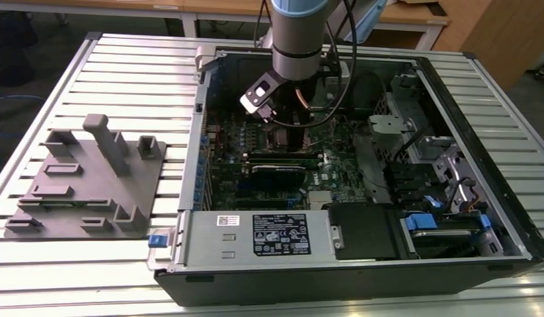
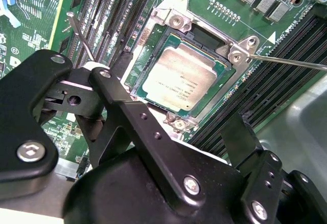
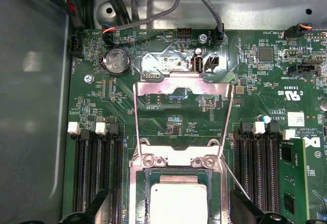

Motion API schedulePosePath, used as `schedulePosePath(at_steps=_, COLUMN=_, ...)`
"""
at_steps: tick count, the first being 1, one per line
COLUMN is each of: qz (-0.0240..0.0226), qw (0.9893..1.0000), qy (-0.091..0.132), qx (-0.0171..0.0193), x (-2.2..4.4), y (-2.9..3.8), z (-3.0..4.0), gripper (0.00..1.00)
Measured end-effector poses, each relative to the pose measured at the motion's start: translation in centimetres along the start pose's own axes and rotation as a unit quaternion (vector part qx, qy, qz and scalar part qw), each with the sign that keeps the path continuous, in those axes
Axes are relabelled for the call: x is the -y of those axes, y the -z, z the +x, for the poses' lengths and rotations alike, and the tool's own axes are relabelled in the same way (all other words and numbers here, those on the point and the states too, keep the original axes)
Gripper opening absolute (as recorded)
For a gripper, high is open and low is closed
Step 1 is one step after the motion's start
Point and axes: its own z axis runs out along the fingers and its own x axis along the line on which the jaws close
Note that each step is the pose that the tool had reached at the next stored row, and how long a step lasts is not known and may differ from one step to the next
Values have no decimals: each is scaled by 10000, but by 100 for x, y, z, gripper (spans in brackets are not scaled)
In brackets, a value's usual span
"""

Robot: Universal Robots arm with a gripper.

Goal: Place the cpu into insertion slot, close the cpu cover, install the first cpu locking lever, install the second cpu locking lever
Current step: 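Place the cpu into insertion slot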

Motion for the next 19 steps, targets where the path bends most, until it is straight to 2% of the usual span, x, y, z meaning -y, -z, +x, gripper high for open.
schedulePosePath(at_steps=14, qz=0, qw=10000, qy=1, qx=0, x=-2, y=1, z=0, gripper=99)
schedulePosePath(at_steps=16, qz=2, qw=10000, qy=1, qx=5, x=-1, y=4, z=-2, gripper=98)
schedulePosePath(at_steps=17, qz=1, qw=10000, qy=0, qx=3, x=-1, y=3, z=-1, gripper=92)
schedulePosePath(at_steps=19, qz=-1, qw=10000, qy=0, qx=1, x=-2, y=1, z=0, gripper=92)
